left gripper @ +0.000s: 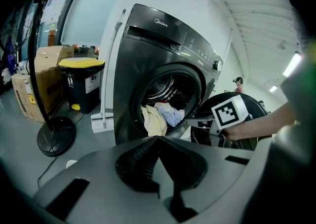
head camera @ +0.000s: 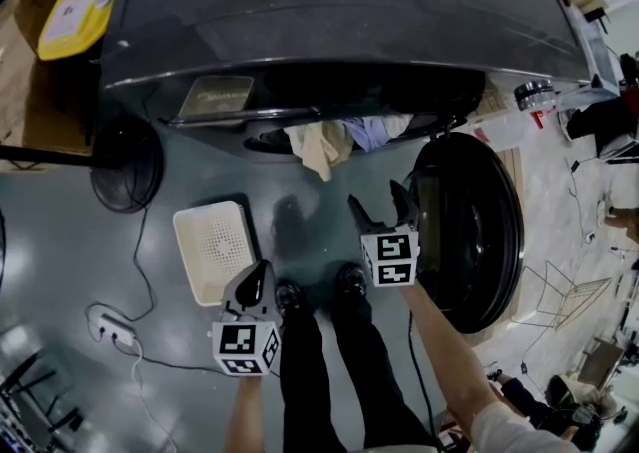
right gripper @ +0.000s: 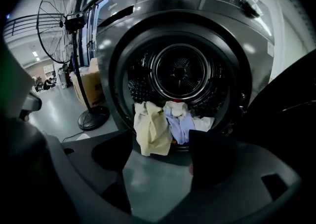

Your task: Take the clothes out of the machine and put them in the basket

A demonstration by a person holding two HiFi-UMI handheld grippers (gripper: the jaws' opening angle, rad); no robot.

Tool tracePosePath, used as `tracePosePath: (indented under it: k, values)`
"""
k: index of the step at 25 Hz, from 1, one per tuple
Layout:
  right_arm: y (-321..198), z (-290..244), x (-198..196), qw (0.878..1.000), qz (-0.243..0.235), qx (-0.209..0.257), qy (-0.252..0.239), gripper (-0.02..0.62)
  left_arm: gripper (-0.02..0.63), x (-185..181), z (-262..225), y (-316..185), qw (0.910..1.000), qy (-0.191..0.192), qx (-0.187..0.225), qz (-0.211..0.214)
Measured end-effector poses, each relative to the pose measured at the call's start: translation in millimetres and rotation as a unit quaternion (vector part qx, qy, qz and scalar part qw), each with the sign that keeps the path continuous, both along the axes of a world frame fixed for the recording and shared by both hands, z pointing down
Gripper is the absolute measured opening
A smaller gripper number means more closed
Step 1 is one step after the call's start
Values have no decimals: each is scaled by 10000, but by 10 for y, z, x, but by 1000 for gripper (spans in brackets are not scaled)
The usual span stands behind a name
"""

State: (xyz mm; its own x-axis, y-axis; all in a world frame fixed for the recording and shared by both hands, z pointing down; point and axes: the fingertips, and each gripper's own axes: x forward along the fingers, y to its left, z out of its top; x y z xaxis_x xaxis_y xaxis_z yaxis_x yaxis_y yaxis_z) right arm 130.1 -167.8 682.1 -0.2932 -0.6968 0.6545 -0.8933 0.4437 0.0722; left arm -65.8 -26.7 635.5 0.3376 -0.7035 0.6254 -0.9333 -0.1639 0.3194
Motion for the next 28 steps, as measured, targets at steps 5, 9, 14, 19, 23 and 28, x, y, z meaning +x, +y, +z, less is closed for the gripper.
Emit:
tracePosePath:
  k: [5, 9, 14, 19, 23, 28]
  values:
    - [-504, 216, -40, 9997, 233, -42, 55, 353, 18, 7, 6, -18, 10000, 37, -13, 16]
    - [-826, 400, -51, 9992, 226, -108, 316, 353, 18, -29, 9, -7, 10000, 63, -24, -52]
    - [-1126, 666, 15, 9972, 111, -185, 710, 353, 18, -86, 55, -6, 10000, 42, 3, -84]
    - [-1323, 950, 66, 9903, -79, -329, 1349, 354, 18, -253, 148, 41, 9998, -59, -23, -168]
    - [-1494, 1082, 150, 9820, -146, -283, 1859, 359, 18, -360, 215, 106, 9997, -112, -64, -207]
    - [-1726, 1146, 225, 9779, -52, -211, 2079, 364, 18, -554, 305, 202, 9993, -180, -119, -313]
